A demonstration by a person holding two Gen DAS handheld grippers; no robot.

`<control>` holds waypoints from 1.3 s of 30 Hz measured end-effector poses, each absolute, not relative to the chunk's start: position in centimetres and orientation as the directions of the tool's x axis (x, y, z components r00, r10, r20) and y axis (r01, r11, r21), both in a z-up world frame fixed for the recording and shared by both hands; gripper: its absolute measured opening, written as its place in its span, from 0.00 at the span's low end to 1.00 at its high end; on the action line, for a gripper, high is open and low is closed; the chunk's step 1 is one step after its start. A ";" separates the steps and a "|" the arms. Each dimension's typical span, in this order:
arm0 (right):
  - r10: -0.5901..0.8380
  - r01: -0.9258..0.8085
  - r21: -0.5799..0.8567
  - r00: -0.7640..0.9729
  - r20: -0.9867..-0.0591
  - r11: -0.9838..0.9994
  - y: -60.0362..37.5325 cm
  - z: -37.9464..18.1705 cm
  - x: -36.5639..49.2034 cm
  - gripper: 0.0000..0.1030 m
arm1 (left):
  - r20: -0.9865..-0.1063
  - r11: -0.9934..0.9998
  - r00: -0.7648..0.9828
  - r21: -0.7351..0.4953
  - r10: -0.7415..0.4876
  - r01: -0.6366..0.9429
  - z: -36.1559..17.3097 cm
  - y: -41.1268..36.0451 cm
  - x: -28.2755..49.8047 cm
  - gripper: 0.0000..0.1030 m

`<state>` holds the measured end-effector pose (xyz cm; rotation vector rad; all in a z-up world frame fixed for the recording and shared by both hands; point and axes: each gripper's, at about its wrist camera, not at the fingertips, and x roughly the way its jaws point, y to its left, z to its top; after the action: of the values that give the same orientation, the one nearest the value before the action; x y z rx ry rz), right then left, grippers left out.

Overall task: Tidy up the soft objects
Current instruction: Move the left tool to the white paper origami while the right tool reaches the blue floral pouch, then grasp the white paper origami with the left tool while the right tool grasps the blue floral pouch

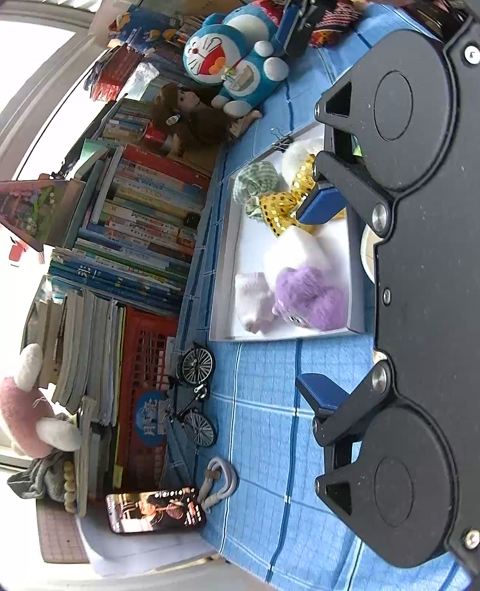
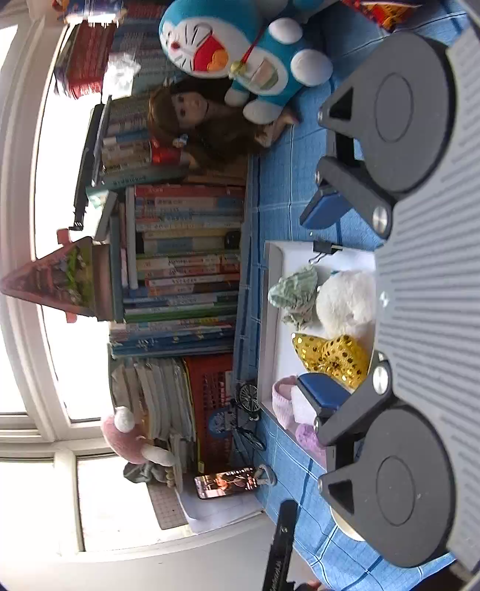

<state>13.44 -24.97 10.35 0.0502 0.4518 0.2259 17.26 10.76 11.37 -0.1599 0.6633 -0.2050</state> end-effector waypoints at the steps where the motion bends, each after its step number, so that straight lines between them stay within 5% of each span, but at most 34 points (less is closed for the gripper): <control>1: 0.219 -0.198 0.094 0.879 -0.424 0.976 -25.1 10.2 13.1 0.89 | -0.588 0.970 0.775 -0.202 -0.233 0.138 11.2 11.0 16.7 0.85; 18: 0.089 -0.082 0.035 0.929 -0.360 0.996 -27.4 7.6 8.0 0.91 | -0.573 0.981 0.812 -0.194 -0.112 -0.002 8.4 16.1 12.1 0.87; 39: -0.029 0.002 -0.059 0.892 -0.452 0.998 -27.8 0.8 8.7 0.91 | -0.569 0.970 0.822 -0.208 -0.014 -0.128 2.4 17.8 9.5 0.86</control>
<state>8.72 -27.76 0.79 -0.0576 0.4697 -0.0159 9.48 17.82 2.37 -0.2430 0.6046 0.0609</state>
